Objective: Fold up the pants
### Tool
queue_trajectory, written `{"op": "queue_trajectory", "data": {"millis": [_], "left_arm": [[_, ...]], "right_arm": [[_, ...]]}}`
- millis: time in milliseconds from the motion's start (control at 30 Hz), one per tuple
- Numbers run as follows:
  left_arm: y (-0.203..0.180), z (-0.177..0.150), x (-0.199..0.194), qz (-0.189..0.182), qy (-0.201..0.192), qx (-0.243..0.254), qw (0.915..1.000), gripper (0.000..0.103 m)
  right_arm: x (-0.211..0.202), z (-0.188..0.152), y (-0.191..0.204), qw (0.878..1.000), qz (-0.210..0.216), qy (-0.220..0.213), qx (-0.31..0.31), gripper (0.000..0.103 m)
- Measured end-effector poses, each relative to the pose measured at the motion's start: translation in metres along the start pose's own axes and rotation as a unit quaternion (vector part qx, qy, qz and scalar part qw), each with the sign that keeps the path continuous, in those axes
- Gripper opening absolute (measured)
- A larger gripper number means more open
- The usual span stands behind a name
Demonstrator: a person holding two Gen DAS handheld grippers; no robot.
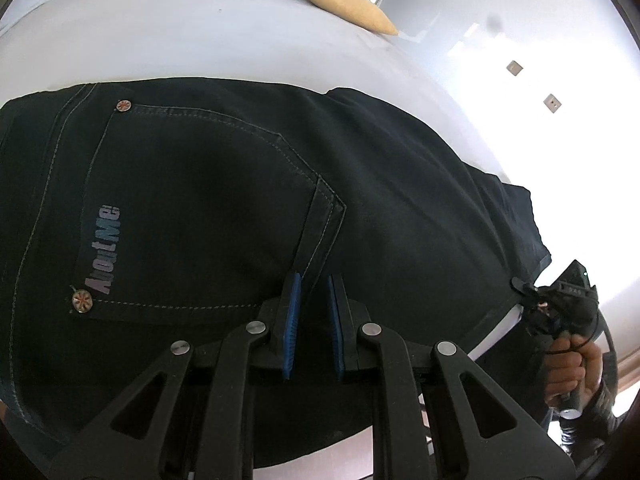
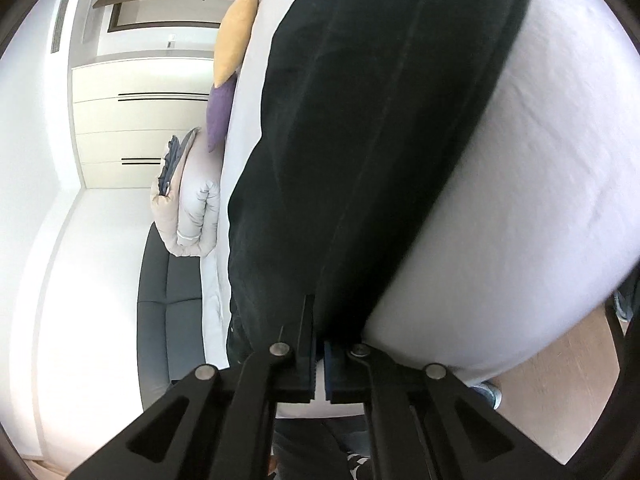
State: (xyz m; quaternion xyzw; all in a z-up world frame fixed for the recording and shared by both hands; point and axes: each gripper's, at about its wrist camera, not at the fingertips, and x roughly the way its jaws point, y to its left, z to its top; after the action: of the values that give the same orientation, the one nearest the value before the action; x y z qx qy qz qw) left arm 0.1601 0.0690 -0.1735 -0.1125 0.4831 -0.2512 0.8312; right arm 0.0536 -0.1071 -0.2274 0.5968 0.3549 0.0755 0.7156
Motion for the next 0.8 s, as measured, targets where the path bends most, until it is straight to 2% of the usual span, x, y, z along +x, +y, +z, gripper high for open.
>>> {"op": "queue_trajectory", "data": {"millis": [100,233,367,400,500,633,700,800], "left_arm": [[0.002,-0.002,-0.001,0.001,-0.003,-0.002,1.0000,0.013],[0.001,-0.001,-0.007,0.003,-0.005,-0.004,1.0000,0.013],[-0.003,0.000,-0.009,0.005,-0.006,0.002,1.0000,0.013],[-0.003,0.000,-0.008,0.008,-0.005,0.002,1.0000,0.013],[0.001,-0.003,-0.005,0.008,-0.002,-0.002,1.0000,0.013],[0.005,-0.004,-0.004,-0.002,-0.004,-0.008,1.0000,0.013],[0.007,-0.005,-0.005,-0.003,-0.005,-0.010,0.9999,0.013],[0.010,-0.007,-0.009,-0.005,-0.005,-0.013,0.9999,0.013]], "right_arm": [[0.002,0.003,0.004,1.000,0.000,0.008,-0.009,0.001],[-0.006,0.012,0.002,1.000,0.007,-0.005,0.001,0.008],[-0.030,0.031,-0.005,0.998,-0.002,-0.056,0.009,0.007],[-0.033,0.032,-0.007,0.998,-0.008,-0.064,0.012,0.003],[-0.042,0.034,-0.015,0.997,-0.011,-0.073,0.024,0.001],[-0.045,0.035,-0.011,0.997,-0.020,-0.070,0.000,0.002],[-0.055,0.041,-0.011,0.996,-0.023,-0.084,0.009,0.006],[-0.088,0.049,-0.014,0.990,-0.052,-0.128,0.033,0.021]]}}
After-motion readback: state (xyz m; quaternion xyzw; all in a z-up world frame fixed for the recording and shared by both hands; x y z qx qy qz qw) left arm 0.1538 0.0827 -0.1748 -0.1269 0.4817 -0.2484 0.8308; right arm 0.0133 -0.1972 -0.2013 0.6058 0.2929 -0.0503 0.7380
